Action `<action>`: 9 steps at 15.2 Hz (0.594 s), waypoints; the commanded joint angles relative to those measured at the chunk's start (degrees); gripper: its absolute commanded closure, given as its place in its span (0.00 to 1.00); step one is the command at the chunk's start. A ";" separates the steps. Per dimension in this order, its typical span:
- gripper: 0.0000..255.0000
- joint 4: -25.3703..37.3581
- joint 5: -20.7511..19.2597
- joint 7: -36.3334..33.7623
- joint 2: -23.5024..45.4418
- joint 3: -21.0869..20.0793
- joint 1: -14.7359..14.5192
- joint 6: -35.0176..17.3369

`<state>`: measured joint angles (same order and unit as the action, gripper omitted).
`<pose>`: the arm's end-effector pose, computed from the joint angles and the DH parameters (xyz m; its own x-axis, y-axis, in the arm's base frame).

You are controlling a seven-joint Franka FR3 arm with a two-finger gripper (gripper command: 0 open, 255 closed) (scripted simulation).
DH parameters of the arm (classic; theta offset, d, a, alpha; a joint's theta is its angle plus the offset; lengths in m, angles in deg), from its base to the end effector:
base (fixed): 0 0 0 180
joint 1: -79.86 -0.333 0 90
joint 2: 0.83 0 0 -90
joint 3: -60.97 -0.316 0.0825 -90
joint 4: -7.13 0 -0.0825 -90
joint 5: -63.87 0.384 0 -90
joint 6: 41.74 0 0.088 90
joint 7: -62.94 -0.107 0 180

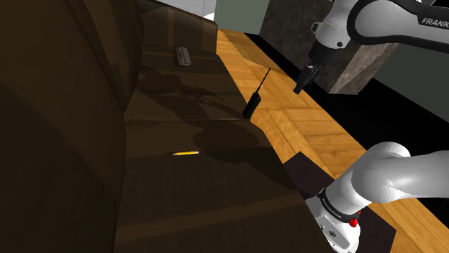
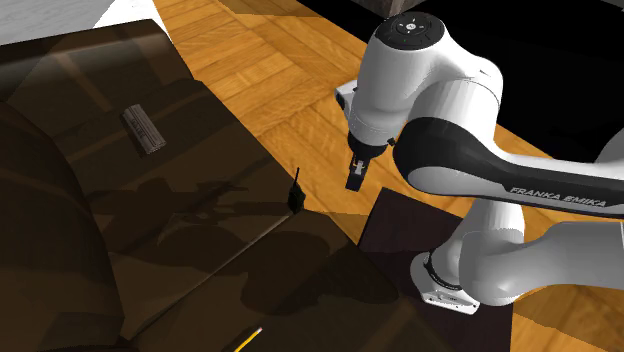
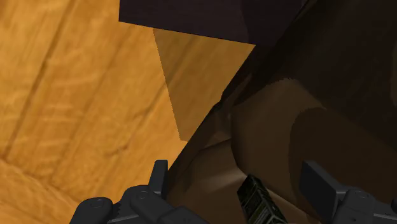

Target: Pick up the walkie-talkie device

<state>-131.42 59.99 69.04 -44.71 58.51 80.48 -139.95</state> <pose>0.3244 0.0072 0.5677 0.9893 0.1371 0.0500 0.1314 -0.9860 0.1030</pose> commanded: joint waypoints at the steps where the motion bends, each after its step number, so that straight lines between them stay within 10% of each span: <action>1: 0.00 0.00 0.00 0.00 0.00 0.00 0.00 0.00; 9: 0.00 -3.98 10.26 -34.76 5.61 -11.94 5.99 -18.01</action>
<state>-134.97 69.14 39.18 -39.84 48.09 85.56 -155.37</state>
